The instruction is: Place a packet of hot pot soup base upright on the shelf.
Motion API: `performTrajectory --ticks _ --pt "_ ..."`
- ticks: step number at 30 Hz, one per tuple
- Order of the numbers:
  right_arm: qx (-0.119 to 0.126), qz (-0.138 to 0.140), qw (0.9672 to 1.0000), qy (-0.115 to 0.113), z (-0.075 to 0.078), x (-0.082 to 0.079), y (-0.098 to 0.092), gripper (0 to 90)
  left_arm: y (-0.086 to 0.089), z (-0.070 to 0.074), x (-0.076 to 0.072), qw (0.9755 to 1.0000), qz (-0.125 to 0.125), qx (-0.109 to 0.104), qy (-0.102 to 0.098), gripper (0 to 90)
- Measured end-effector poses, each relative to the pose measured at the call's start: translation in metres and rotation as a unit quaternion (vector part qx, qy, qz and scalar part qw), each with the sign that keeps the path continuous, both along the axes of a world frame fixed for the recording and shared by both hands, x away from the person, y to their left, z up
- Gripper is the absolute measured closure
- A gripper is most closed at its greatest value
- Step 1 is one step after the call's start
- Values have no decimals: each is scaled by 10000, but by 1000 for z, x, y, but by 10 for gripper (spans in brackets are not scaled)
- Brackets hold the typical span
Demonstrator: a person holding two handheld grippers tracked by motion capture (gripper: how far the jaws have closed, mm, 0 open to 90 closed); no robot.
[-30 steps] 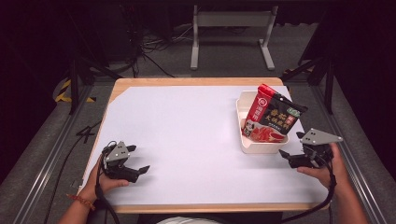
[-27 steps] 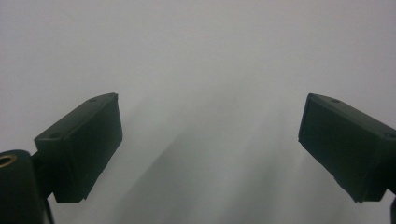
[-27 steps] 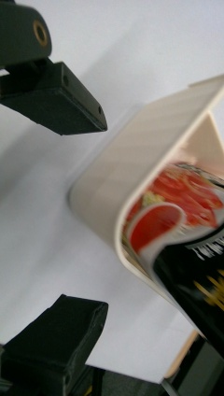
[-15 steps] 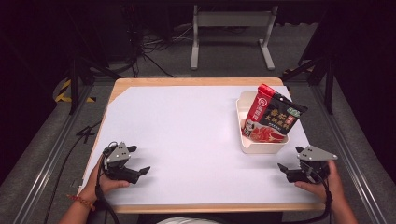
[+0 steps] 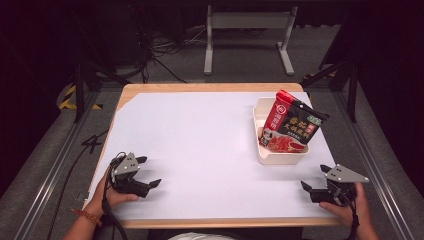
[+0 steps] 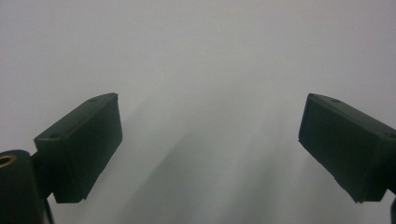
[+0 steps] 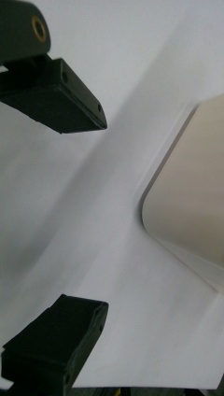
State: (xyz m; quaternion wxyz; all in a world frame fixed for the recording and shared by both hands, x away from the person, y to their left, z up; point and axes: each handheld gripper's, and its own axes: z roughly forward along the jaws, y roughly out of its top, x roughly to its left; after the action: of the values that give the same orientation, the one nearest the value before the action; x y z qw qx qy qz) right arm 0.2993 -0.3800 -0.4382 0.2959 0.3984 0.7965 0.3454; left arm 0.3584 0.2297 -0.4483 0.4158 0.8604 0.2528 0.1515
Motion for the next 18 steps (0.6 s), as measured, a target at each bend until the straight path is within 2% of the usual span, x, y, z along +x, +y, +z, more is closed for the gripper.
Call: performTrajectory --ticks 18 --pt "73 -80 9998 -178 2 -2 -1 106 -1 -1 1 10000 -5 31 29 71"
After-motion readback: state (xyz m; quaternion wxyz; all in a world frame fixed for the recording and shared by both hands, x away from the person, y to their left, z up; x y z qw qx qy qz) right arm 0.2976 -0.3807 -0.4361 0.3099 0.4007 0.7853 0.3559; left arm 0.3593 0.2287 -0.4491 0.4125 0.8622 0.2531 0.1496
